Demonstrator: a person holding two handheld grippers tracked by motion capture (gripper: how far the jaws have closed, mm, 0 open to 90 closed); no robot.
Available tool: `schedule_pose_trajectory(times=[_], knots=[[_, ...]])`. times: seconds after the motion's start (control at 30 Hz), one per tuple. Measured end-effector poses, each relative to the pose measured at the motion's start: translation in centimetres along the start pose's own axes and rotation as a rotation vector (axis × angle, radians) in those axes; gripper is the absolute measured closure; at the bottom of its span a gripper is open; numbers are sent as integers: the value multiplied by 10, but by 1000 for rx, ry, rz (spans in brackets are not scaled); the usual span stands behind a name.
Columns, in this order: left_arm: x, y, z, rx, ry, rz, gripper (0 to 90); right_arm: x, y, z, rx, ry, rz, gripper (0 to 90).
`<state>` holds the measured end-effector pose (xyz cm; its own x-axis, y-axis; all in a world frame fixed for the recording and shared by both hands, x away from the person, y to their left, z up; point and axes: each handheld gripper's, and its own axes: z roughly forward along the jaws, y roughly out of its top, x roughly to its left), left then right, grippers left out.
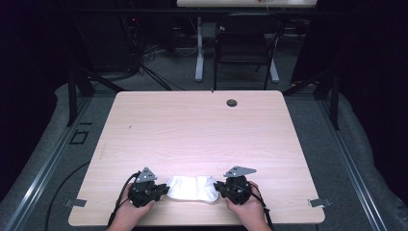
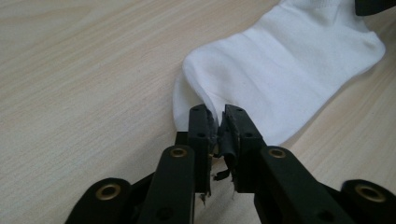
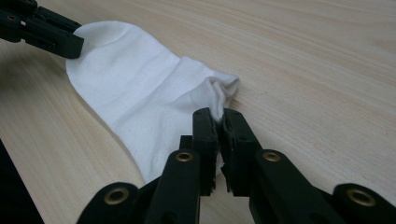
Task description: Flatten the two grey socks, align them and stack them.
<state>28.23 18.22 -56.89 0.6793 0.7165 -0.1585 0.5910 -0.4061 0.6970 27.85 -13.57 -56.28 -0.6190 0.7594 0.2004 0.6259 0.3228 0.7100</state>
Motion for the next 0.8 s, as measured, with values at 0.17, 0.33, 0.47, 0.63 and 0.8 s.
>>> schedule_pose_trajectory(times=[0.17, 0.33, 0.47, 0.63, 0.8], knots=[[-4, 6, -9, -80, 1, 12, 677, 1, 1, -6, -53, -20, -22, 739], [-11, 12, -11, -109, -31, 45, 651, 7, 5, -14, -126, -10, -43, 694], [-16, 12, -4, -91, -35, 74, 633, 15, 7, -9, -126, 30, -89, 663], [-15, 9, 5, -61, -33, 82, 614, 21, 5, 6, -89, 36, -149, 621], [-14, 6, 10, -46, -24, 94, 588, 20, 2, 15, -61, 28, -150, 612]])
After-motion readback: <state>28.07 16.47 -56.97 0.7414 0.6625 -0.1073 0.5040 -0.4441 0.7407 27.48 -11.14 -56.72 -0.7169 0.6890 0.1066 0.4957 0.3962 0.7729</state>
